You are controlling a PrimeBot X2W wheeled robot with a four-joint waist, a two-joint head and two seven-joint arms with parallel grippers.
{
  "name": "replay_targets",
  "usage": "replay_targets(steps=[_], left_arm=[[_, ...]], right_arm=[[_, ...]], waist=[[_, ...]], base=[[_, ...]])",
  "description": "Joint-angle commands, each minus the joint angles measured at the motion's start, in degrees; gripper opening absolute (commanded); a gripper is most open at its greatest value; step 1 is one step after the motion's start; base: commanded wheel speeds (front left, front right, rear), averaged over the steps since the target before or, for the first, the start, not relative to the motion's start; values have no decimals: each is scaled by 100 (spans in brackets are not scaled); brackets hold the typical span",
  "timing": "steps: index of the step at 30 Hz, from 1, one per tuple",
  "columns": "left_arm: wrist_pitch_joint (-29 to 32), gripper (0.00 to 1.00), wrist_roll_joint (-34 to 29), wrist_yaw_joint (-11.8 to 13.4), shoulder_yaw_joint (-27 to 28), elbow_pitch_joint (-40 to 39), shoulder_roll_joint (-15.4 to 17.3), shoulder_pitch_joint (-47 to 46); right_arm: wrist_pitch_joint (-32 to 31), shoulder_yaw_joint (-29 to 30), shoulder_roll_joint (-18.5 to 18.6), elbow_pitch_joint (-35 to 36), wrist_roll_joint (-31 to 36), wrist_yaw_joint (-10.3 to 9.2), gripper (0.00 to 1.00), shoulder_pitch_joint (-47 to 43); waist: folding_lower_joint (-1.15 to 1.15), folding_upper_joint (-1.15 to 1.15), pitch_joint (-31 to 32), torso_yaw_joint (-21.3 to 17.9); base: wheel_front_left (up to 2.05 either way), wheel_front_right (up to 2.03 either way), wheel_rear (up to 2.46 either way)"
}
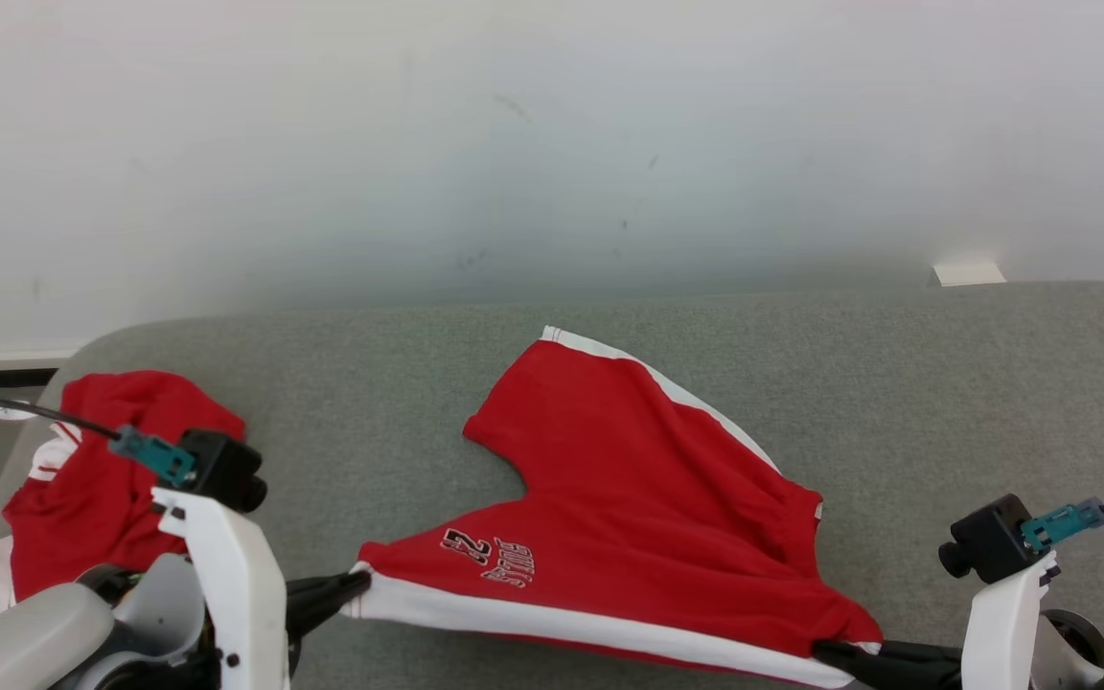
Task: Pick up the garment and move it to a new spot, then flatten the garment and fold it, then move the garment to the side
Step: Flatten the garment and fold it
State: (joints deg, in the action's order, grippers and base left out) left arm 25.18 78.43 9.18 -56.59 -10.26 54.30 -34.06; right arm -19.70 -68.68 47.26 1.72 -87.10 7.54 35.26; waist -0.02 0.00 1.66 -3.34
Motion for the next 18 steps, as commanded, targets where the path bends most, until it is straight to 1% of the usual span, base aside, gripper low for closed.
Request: replay_targets(steps=[1, 4, 7, 14, 18], left_arm=[[-12, 0, 32, 26, 16, -23, 33, 47], [35, 0, -10, -1, 93, -1, 36, -138], [65, 0, -64, -58, 194, 178, -82, -399], [152, 0, -248, -329, 424, 1081, -464, -1283], [218, 0, -435, -486, 486, 1591, -691, -1803]], right_arm=[[29, 18, 52, -17, -58, -11, 0, -78], [157, 127, -54, -74, -89, -11, 0, -52], [345, 309, -199, -212, -153, -11, 0, 61], [879, 800, -673, -643, -496, -11, 0, 246], [1033, 1037, -948, -921, -749, -11, 0, 396]], waist=[[2, 0, -36, -36], [2, 0, -131, -111], [2, 0, -343, -193], [2, 0, -1007, -462], [2, 0, -1430, -654]], base=[[0, 0, 0], [0, 0, 0], [0, 0, 0], [0, 0, 0], [0, 0, 0]])
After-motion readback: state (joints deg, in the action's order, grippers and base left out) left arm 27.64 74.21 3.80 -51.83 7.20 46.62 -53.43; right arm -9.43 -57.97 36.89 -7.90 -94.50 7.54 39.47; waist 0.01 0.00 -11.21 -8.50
